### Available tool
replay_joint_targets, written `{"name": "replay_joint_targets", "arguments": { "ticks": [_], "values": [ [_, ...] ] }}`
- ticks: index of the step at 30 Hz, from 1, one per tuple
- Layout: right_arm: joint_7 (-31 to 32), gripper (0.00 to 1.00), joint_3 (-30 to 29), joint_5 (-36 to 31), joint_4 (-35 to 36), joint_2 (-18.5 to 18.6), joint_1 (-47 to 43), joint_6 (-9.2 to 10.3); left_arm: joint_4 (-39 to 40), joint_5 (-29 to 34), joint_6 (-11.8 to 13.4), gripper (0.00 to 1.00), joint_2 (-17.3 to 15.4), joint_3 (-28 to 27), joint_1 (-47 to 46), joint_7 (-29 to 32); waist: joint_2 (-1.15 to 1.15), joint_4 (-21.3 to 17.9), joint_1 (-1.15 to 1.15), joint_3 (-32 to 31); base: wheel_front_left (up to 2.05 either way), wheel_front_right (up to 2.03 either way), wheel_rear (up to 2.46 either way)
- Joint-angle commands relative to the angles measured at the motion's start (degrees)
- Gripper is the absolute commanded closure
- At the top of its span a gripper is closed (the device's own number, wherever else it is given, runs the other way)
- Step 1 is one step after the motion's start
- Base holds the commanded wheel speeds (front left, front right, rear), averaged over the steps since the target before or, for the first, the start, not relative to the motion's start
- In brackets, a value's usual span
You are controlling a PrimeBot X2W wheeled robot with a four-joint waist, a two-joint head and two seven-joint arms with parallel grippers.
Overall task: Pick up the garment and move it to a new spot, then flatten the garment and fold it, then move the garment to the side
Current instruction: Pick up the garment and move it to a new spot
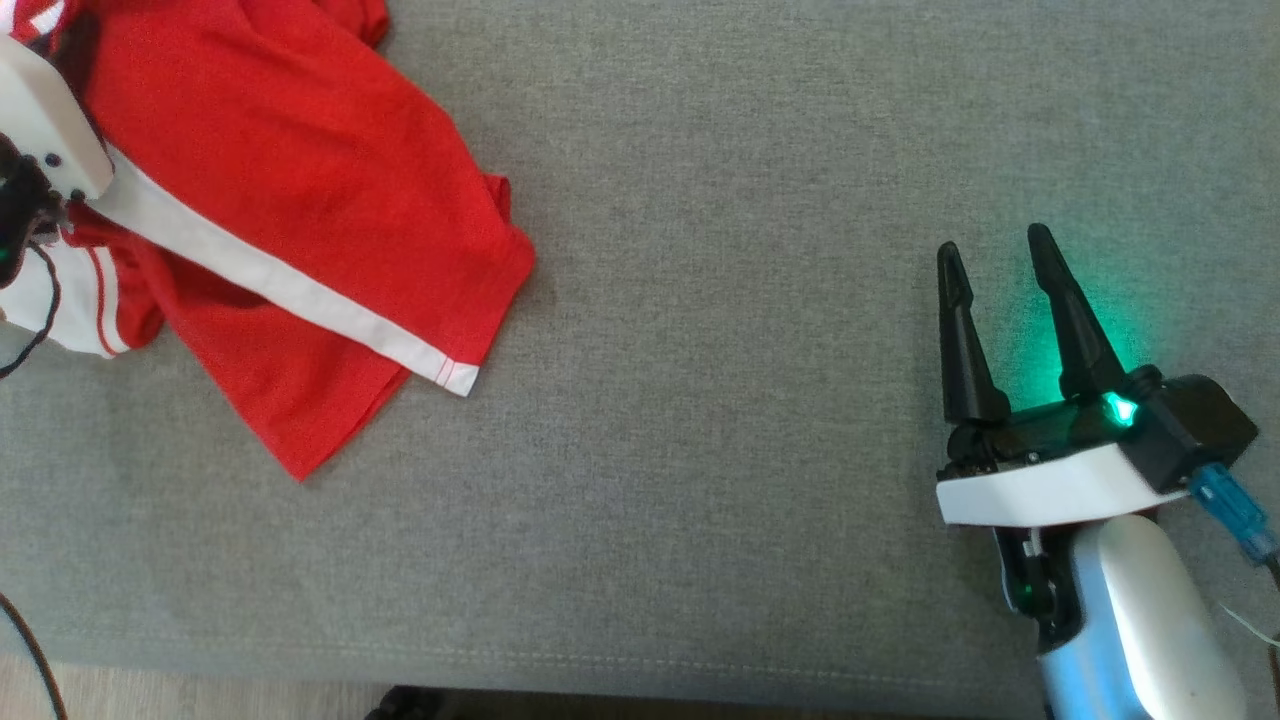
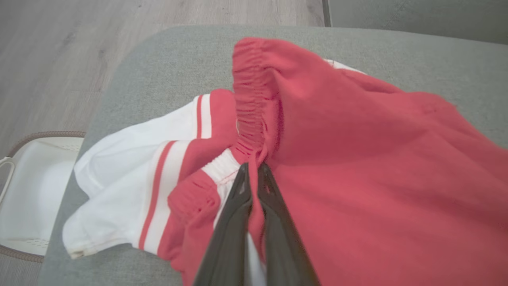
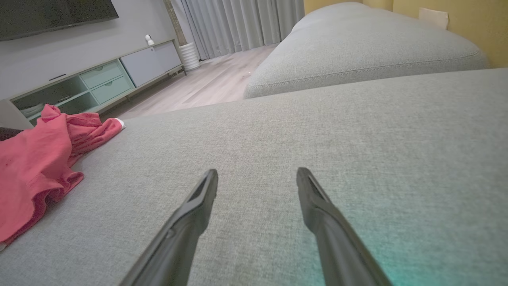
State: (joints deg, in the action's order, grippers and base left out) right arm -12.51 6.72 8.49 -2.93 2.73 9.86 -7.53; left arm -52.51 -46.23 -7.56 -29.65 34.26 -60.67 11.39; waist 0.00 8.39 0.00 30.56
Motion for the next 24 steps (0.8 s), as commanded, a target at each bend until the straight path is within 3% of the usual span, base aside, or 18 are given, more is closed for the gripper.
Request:
{"name": "replay_joint_targets", "arguments": {
  "ticks": [1, 15, 24],
  "values": [
    [0.2, 0.00, 1.3, -0.1, 1.3, 0.1, 0.4, 0.04, 0.2, -0.5, 0.1, 1.00, -3.6, -1.3, -3.2, -1.7, 0.00, 0.1, 0.00, -0.3, 0.00, 0.00, 0.00],
    [-1.4, 0.00, 2.5, 2.9, -2.2, 0.1, 0.1, 0.04, 1.7, 0.0, 0.1, 1.00, -5.5, 0.6, -8.8, -22.0, 0.00, 0.3, 0.00, -8.0, 0.00, 0.00, 0.00],
    [-2.2, 0.00, 3.7, 6.1, -5.3, 0.1, -0.4, 0.04, 8.6, 0.4, 0.1, 1.00, -4.5, 2.2, -8.4, -25.6, 0.00, -0.4, 0.00, -15.1, 0.00, 0.00, 0.00]
  ]
}}
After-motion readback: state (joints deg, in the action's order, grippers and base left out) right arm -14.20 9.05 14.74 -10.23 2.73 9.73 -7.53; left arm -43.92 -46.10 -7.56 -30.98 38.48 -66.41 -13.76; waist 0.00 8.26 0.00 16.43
